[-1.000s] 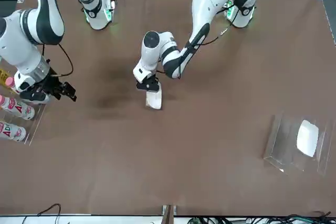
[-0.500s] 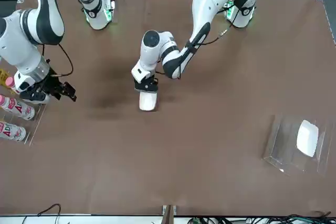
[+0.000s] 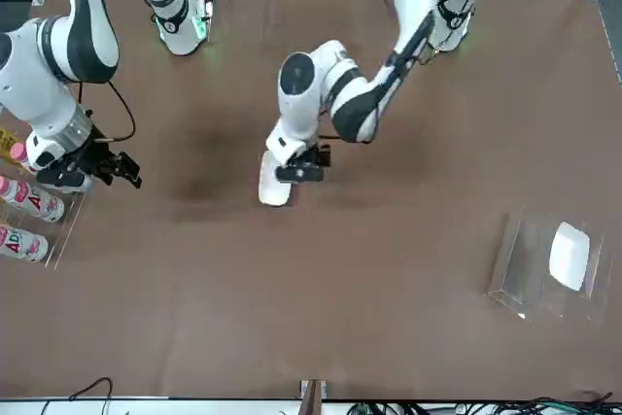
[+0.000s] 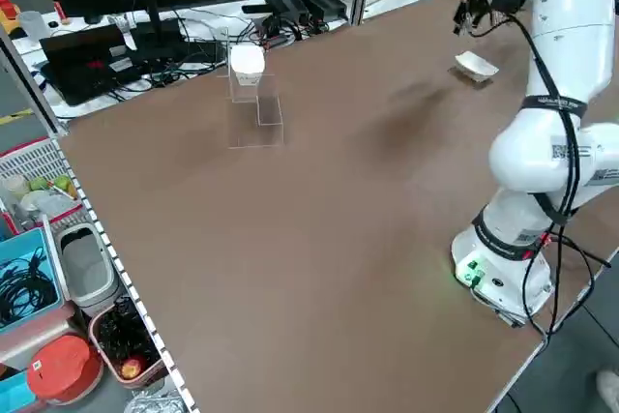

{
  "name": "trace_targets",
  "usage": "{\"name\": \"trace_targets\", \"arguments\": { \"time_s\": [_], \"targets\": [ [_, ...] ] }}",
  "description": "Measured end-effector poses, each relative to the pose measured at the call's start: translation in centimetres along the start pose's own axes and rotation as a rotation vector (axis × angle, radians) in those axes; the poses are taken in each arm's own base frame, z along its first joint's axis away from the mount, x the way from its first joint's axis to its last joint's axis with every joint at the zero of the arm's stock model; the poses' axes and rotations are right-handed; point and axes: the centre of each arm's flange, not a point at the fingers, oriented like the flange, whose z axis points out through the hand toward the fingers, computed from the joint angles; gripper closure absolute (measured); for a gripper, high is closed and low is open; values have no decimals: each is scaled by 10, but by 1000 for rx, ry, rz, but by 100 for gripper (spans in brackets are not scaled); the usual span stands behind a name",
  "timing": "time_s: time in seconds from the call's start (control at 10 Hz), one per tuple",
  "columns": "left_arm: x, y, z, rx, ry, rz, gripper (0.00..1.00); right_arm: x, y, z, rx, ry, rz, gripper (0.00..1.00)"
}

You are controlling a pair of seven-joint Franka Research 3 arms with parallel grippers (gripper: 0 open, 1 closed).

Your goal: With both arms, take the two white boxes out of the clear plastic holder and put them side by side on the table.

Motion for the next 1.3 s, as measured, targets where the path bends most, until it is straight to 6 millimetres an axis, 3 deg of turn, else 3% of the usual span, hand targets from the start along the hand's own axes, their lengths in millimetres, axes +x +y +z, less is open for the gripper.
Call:
{"name": "trace_targets", "arguments": {
  "time_s": [0.3, 0.5, 0.9, 1.3],
  "targets": [
    [53, -138, -20, 63, -68, 36, 0, 0, -2, 1, 1, 2, -3, 0],
    [72, -217, -26, 72, -81, 18, 0, -2, -3, 4, 10, 3, 5, 0],
    [69, -359, -39, 130, -126, 167, 0, -15, -11, 23, 14, 20, -7, 0],
    [50, -461, -29, 137, -200, 119, 0, -18, -16, 27, 16, 24, -14, 0]
  ]
}}
